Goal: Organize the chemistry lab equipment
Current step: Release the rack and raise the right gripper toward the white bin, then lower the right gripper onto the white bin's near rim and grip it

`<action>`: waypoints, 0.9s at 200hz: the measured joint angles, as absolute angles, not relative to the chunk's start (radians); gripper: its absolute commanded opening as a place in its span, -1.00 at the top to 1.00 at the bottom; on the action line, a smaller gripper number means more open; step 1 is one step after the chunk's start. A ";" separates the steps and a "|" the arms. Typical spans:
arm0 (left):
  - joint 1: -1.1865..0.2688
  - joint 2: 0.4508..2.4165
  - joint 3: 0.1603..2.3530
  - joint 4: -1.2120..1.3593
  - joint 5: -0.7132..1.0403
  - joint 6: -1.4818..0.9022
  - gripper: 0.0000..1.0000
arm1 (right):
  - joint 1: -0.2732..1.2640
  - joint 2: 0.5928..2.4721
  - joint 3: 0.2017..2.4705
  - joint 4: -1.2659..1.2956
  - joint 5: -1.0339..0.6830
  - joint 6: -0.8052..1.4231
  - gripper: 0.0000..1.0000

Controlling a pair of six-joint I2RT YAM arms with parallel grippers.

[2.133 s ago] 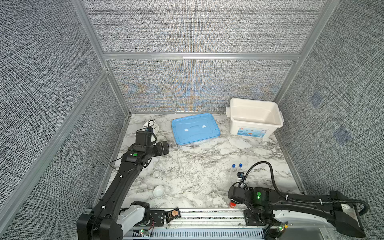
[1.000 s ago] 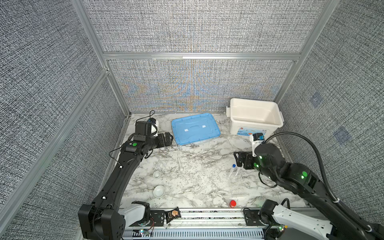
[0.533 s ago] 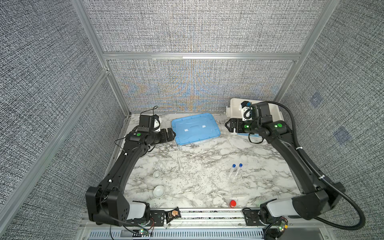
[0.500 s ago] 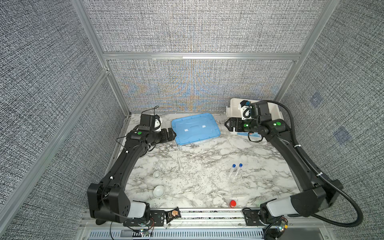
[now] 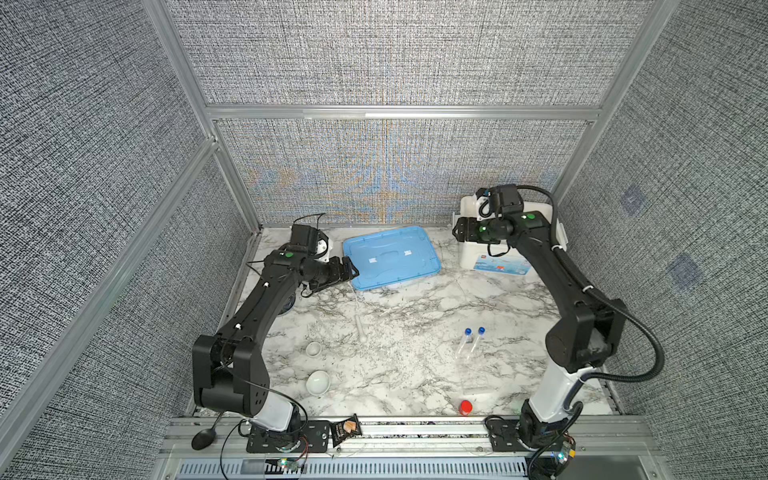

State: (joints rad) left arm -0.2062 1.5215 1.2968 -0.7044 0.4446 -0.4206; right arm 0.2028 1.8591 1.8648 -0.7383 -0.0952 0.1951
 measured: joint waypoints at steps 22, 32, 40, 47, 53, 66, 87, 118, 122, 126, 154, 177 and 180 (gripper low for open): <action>-0.206 1.509 1.251 -0.677 0.444 -0.440 -0.85 | 0.193 1.933 1.916 -0.750 -0.056 0.197 -0.29; -0.206 1.515 1.239 -0.675 0.444 -0.449 -0.85 | 0.188 1.959 1.931 -0.760 -0.046 0.198 -0.26; -0.206 1.525 1.238 -0.676 0.443 -0.450 -0.85 | 0.183 1.975 1.938 -0.769 -0.033 0.199 -0.25; -0.206 1.536 1.241 -0.677 0.440 -0.450 -0.85 | 0.179 1.985 1.938 -0.775 -0.032 0.199 -0.24; -0.206 1.545 1.249 -0.686 0.431 -0.449 -0.85 | 0.176 1.992 1.939 -0.782 -0.031 0.199 -0.23; -0.206 1.559 1.272 -0.717 0.401 -0.445 -0.86 | 0.171 2.008 1.946 -0.789 -0.032 0.197 -0.22; -0.206 1.579 1.325 -0.758 0.362 -0.422 -0.86 | 0.170 2.031 1.962 -0.793 -0.031 0.182 -0.17; -0.206 1.654 1.438 -0.812 0.343 -0.395 -0.85 | 0.168 2.070 1.995 -0.817 -0.034 0.178 -0.08; -0.206 1.660 1.447 -0.817 0.340 -0.393 -0.85 | 0.168 2.074 2.002 -0.823 -0.035 0.178 -0.06; -0.206 1.662 1.453 -0.819 0.340 -0.393 -0.86 | 0.168 2.079 2.011 -0.831 -0.036 0.178 -0.03; -0.206 1.663 1.456 -0.828 0.340 -0.393 -0.85 | 0.168 2.101 2.069 -0.864 -0.048 0.175 0.15; -0.206 1.660 1.433 -0.812 0.347 -0.395 -0.86 | 0.170 2.105 2.099 -0.893 -0.060 0.175 0.25; -0.206 1.660 1.430 -0.809 0.348 -0.395 -0.85 | 0.170 2.104 2.100 -0.896 -0.061 0.175 0.25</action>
